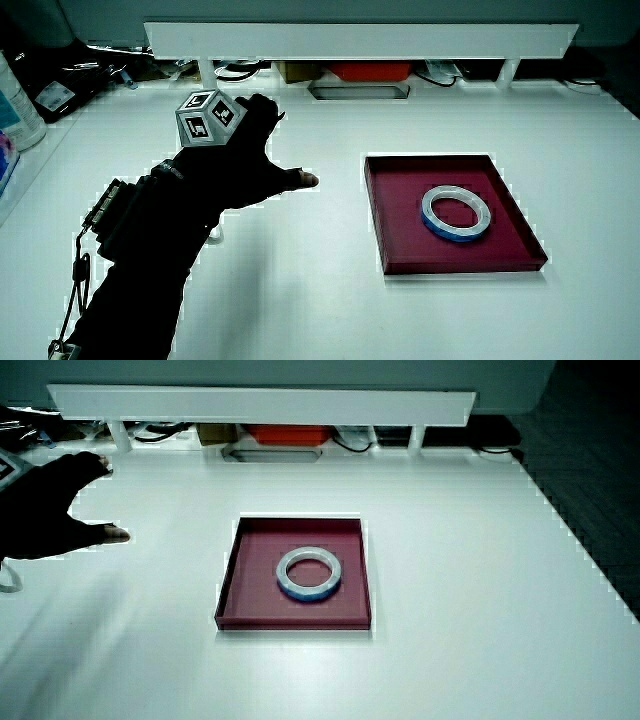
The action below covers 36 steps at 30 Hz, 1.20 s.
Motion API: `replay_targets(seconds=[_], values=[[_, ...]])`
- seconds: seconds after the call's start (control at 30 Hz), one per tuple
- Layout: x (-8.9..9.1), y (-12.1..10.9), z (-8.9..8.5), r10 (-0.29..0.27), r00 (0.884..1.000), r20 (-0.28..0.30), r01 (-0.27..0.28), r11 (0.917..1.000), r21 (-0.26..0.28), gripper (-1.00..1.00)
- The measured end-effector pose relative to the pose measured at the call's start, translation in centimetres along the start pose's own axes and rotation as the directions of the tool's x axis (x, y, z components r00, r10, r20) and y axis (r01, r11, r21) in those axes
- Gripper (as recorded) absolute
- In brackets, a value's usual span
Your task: Pick blue tape
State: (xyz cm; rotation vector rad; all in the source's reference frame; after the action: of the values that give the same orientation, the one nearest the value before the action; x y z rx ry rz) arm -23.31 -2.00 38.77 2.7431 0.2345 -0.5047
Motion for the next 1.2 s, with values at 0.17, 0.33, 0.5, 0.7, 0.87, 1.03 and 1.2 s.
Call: replay_targets(seconds=[0.17, 0.33, 0.5, 0.7, 0.87, 1.03, 1.2], values=[[1.1, 0.9, -1.0, -0.041, 0.999, 0.009, 0.042, 0.9991, -0.002, 0.0], [2.9, 1.6, -1.8, -0.082, 0.997, 0.012, 0.082, 0.9962, -0.03, 0.0], [4.1, 2.6, -3.4, -0.116, 0.989, 0.087, 0.12, 0.9918, -0.043, 0.0], [6.2, 3.6, -4.6, -0.172, 0.982, 0.075, 0.176, 0.9829, -0.054, 0.0], [7.8, 4.4, -5.9, -0.171, 0.982, 0.077, 0.178, 0.9795, -0.094, 0.0], [9.4, 5.1, -7.5, -0.227, 0.972, 0.057, 0.231, 0.9685, -0.093, 0.0], [10.9, 5.7, -9.2, -0.247, 0.965, 0.09, 0.259, 0.9534, -0.156, 0.0]])
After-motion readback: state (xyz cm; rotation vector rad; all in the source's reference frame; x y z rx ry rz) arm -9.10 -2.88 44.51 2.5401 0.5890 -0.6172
